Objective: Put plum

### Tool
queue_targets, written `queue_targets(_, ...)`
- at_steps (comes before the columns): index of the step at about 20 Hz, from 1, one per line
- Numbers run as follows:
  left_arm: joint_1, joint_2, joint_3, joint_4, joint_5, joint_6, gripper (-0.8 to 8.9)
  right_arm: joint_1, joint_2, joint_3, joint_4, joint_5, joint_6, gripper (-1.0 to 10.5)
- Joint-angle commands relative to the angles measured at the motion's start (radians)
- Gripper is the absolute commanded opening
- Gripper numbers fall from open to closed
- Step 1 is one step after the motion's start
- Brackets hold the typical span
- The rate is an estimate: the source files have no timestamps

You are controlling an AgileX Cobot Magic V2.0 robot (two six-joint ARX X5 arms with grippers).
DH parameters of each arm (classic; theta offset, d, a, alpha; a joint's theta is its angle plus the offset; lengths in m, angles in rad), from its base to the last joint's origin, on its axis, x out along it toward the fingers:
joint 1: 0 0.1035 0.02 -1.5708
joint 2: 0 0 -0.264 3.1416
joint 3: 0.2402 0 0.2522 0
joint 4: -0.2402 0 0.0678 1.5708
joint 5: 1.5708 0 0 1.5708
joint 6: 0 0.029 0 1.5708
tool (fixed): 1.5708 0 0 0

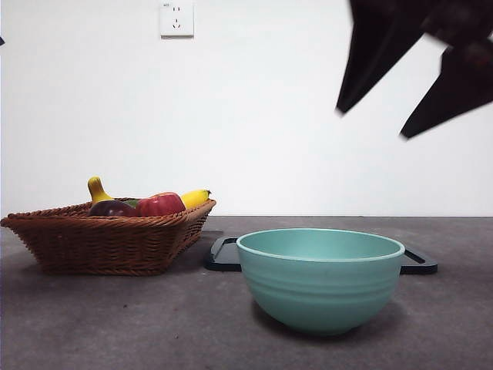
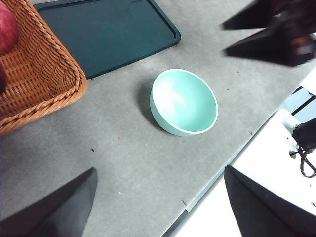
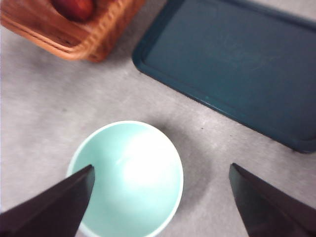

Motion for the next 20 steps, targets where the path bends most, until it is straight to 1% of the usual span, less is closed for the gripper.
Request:
queue_targets(1, -0.004, 0.006, 0.012, 0.011, 0.005, 0.012, 4.02, 0.007, -0.076, 0.019, -0.043, -0.008, 0.009, 4.4)
queue_targets(3, -0.004, 0.006, 0.012, 0.011, 0.005, 0.012, 4.02, 0.007, -0.144, 0.019, -0.113, -0.036, 0.009, 4.4)
queue_targets(6, -0.004, 0.006, 0.012, 0.010, 0.005, 0.011, 4.02, 0.007, -0.232, 0.019, -0.221, -0.123, 0.009, 4.4)
queue_targets(8, -0.004, 0.006, 0.012, 0.010, 0.005, 0.011, 4.02, 0.007, -0.281, 0.019, -0.264, -0.177, 0.009, 4.4)
queue_targets(9, -0.004, 0.006, 0.012, 0.010, 0.005, 0.011, 4.02, 0.007, -0.299, 0.019, -0.275, -0.191, 0.009, 4.4)
queue_targets(12, -0.004, 0.005, 0.012, 0.010, 0.005, 0.011, 4.02, 0.007, -0.342, 0.019, -0.282, -0.183, 0.009, 4.3)
queue_targets(20, -0.004, 0.006, 0.012, 0.009, 0.005, 0.011, 4.01, 0.007, -0.349, 0.019, -0.279, -0.183, 0.009, 4.2)
